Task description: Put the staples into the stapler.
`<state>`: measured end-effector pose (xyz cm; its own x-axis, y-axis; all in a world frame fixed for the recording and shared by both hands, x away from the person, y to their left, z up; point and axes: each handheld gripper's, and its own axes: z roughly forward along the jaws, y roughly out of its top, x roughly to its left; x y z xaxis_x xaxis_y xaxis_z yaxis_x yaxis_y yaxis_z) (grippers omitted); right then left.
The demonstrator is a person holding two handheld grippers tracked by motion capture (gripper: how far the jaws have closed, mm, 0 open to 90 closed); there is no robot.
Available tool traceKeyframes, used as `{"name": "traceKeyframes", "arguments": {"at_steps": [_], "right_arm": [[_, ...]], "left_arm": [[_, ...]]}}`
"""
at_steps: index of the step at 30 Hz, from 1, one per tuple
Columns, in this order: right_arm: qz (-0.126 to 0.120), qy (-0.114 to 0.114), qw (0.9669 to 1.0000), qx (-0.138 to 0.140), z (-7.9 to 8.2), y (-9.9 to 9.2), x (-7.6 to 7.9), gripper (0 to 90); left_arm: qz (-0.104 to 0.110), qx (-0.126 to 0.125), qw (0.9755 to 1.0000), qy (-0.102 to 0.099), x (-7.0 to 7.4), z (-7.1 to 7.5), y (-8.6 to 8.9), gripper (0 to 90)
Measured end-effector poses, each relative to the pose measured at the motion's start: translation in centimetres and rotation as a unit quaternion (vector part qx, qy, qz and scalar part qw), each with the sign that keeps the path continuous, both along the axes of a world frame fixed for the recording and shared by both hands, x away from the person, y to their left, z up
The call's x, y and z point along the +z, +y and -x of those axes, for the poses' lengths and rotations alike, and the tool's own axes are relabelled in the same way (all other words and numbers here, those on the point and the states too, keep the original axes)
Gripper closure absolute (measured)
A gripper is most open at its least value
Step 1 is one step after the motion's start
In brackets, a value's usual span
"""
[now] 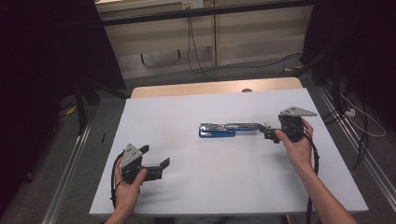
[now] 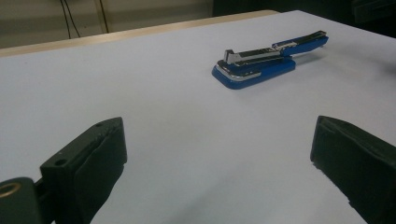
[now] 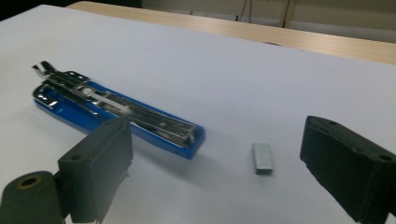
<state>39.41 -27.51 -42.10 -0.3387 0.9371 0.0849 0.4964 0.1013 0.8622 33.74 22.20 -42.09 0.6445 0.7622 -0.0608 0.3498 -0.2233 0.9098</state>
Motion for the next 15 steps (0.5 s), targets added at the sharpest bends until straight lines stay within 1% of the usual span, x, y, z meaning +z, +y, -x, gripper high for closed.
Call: {"name": "traceKeyframes", "arguments": {"at_steps": [1, 2, 5, 7, 9, 11, 14, 15], "right_arm": [[0.000, -0.003, 1.0000, -0.003, 0.0, -0.2, 0.1, 8.7], [-0.003, -0.002, 1.0000, -0.006, -0.1, -0.5, 0.1, 9.3], [-0.002, 0.012, 0.9999, -0.011, -0.2, -1.3, 0.4, 10.4], [-0.003, 0.016, 0.9996, -0.022, -0.3, -1.8, 0.5, 10.3], [0.007, 0.020, 0.9992, -0.035, -0.3, -2.3, 0.6, 9.7], [0.004, 0.025, 0.9989, -0.040, -0.4, -2.7, 0.6, 10.3], [0.014, 0.040, 0.9984, -0.039, -0.8, -3.2, 0.7, 10.2], [0.018, 0.045, 0.9981, -0.039, -0.9, -3.2, 0.7, 10.3]], "left_arm": [[0.000, 0.007, 1.0000, 0.002, 0.0, 0.2, 0.2, 3.9], [0.000, 0.010, 0.9999, 0.004, 0.0, 0.4, 0.3, 3.9], [0.006, 0.017, 0.9998, 0.009, 0.0, 0.8, 0.5, 3.9], [0.008, 0.009, 0.9999, 0.011, 0.1, 1.2, 0.4, 3.9], [0.000, 0.005, 1.0000, 0.008, 0.1, 1.6, 0.3, 3.9], [-0.010, 0.000, 0.9999, 0.007, 0.1, 1.9, 0.2, 3.8], [-0.007, -0.005, 0.9999, 0.009, 0.0, 2.2, 0.0, 3.8], [-0.012, -0.007, 0.9999, 0.008, 0.1, 2.2, 0.0, 3.8]]}}
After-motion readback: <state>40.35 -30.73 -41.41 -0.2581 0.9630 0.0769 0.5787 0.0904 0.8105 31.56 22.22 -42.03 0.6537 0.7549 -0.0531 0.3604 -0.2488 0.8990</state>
